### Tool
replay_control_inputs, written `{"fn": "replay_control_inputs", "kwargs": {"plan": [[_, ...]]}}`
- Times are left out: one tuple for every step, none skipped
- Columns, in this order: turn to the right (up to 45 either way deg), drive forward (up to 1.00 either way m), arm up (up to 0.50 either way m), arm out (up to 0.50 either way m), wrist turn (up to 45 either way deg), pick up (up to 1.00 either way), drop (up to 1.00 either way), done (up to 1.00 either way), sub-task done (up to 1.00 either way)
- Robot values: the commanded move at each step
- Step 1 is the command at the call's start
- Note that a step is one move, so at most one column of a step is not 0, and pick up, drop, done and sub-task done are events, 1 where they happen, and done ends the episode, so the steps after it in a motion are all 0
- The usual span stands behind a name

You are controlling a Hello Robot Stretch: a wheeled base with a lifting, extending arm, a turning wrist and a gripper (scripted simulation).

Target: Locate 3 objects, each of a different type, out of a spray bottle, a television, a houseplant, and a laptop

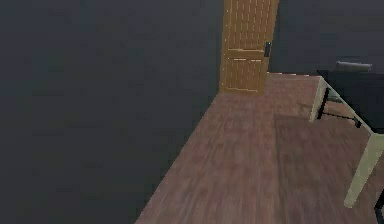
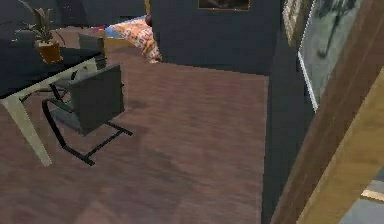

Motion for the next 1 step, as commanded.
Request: {"fn": "replay_control_inputs", "kwargs": {"plan": [[0.0, 0.05, 0.00, 0.00, 0.0, 0.00, 0.00, 0.00, 0.00]]}}
